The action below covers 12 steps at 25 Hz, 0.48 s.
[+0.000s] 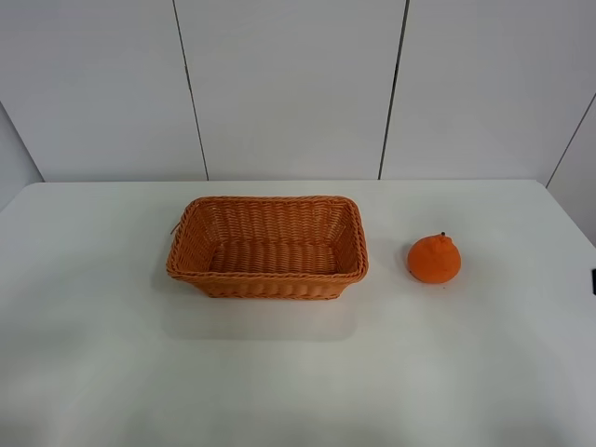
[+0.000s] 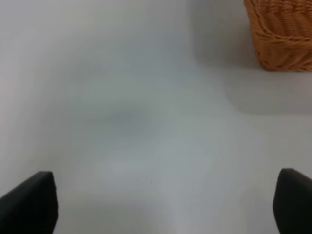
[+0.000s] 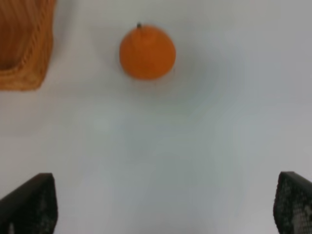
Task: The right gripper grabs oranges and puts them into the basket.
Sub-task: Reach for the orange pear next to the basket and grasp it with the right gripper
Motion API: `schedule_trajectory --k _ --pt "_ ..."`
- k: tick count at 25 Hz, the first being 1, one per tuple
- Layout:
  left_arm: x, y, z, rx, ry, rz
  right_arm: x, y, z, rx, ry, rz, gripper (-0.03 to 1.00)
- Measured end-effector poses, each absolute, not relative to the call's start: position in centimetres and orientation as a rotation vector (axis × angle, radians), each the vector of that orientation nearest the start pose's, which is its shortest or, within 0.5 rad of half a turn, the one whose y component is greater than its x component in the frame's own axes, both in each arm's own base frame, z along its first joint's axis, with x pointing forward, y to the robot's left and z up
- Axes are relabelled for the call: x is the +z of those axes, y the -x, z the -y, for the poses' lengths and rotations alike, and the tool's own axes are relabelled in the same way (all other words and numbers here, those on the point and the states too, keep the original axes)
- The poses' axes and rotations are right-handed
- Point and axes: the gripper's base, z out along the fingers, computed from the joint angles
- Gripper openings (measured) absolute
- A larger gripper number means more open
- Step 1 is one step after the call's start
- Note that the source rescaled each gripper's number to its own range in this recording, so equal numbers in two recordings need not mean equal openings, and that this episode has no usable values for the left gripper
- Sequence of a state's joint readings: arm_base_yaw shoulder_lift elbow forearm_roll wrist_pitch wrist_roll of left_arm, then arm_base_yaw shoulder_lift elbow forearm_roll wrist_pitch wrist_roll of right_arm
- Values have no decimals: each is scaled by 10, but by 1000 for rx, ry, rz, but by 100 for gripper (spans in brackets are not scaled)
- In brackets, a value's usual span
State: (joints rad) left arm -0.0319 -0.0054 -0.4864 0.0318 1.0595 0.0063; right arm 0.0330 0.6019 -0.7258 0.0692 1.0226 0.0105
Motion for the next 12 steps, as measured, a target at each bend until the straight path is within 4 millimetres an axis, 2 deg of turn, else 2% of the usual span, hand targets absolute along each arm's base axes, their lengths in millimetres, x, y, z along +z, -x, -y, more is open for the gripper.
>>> schedule_trajectory --k 3,6,12 --pt "274 4 -3 22 -38 -2051 324 -140 -10 112 5 -2516 98" --pt "274 4 -3 22 -38 -2051 316 -192 -12 111 -2 -2635 98" --pt "274 4 -3 22 -38 -2051 284 -296 -15 108 -10 -2810 98"
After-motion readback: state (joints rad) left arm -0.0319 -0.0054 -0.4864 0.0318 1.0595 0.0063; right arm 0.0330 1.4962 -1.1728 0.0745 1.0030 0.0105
